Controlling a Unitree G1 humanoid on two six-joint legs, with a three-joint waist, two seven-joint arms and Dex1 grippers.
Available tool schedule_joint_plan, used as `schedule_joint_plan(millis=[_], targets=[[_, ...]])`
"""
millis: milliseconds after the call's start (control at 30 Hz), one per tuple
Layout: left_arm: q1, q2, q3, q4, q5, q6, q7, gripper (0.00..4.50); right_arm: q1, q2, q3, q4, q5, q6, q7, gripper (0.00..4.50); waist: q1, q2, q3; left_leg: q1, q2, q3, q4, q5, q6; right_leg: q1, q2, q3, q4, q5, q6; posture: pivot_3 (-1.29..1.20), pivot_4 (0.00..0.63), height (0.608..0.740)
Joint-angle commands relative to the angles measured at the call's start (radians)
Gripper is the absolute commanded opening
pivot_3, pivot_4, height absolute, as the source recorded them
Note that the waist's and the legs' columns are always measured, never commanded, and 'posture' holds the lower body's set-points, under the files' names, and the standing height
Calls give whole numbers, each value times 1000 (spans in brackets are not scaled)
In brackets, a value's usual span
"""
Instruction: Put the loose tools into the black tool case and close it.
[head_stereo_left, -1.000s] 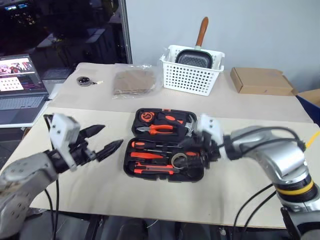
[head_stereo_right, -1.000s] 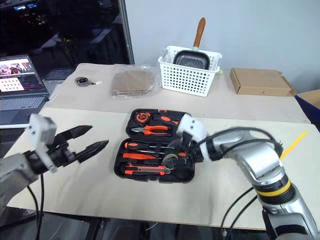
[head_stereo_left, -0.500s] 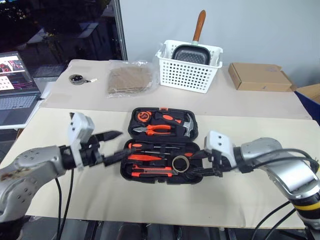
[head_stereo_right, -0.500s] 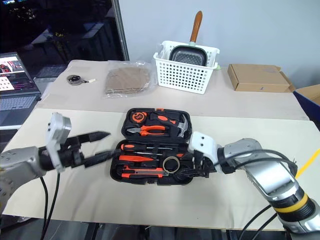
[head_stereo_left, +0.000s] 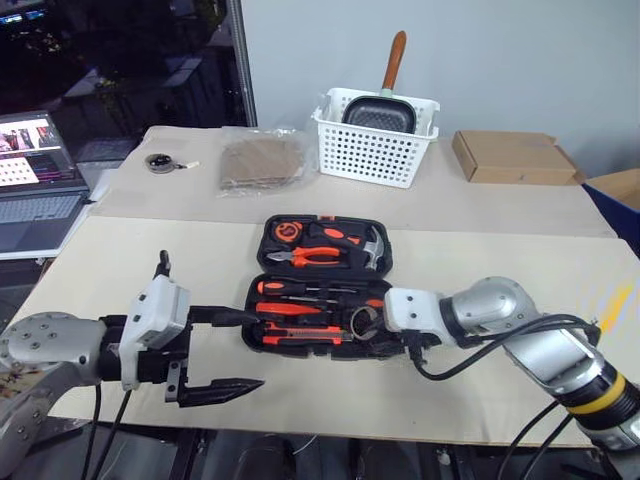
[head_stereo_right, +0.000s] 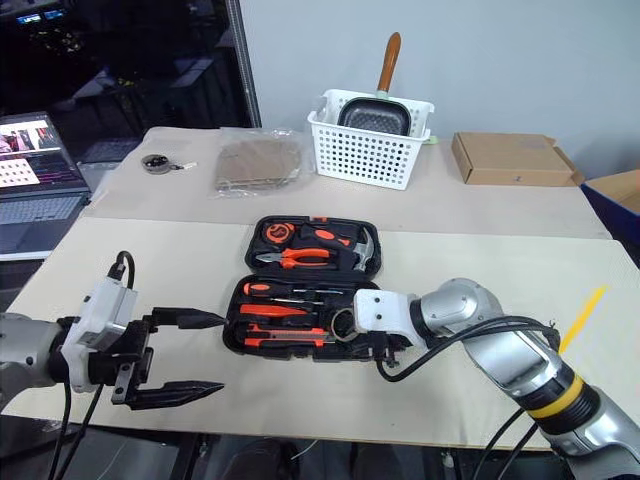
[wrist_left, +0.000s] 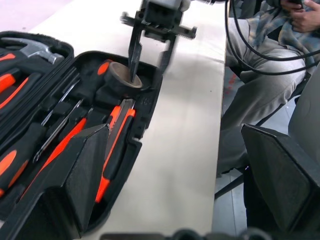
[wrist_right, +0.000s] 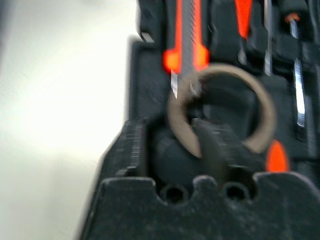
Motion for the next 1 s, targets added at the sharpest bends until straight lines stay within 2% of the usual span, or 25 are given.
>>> schedule_joint_plan(millis=[33, 133, 267, 500, 633, 1000], targets=[[15, -10, 1, -25, 15, -30, 2, 4500, -35, 20, 8, 22, -68, -67, 4, 172, -1, 0, 0, 0, 0, 0, -1, 0, 0, -1, 0, 0, 0, 0, 0, 0, 150, 740], [25, -21, -1, -25, 26, -39, 3, 4500, -42, 24, 10, 26, -96, -92, 12, 55, 0, 0, 0, 0, 1, 0, -1, 0, 0, 0, 1, -1, 0, 0, -1, 0, 150, 740], [32, -35, -3, -24, 33, -50, 13, 4500, -51, 24, -29, -21, -47, -35, 45, 55, 1, 0, 0, 0, 1, 0, 0, 0, 0, 0, 0, -1, 0, 0, -1, 0, 150, 740], [46, -48, -14, -22, 50, -71, 14, 4500, -42, -73, -87, -121, 31, 88, 147, 55, 3, 0, 0, 0, 1, 0, -1, 0, -1, 0, 1, -1, 0, 0, -1, 0, 150, 740], [48, -55, -24, -22, 59, -77, 14, 4500, -39, -83, -66, -139, 41, 159, 162, 55, 2, 0, 0, 0, 2, 0, -1, -1, 0, 0, 0, -1, 0, 0, -1, 0, 150, 740], [53, -56, -24, -24, 62, -79, 17, 4500, -46, -58, 19, -73, -21, 129, 177, 55, 2, 0, 0, 0, 2, 0, -1, -1, 0, 0, 1, -1, 0, -1, -1, 0, 150, 740]])
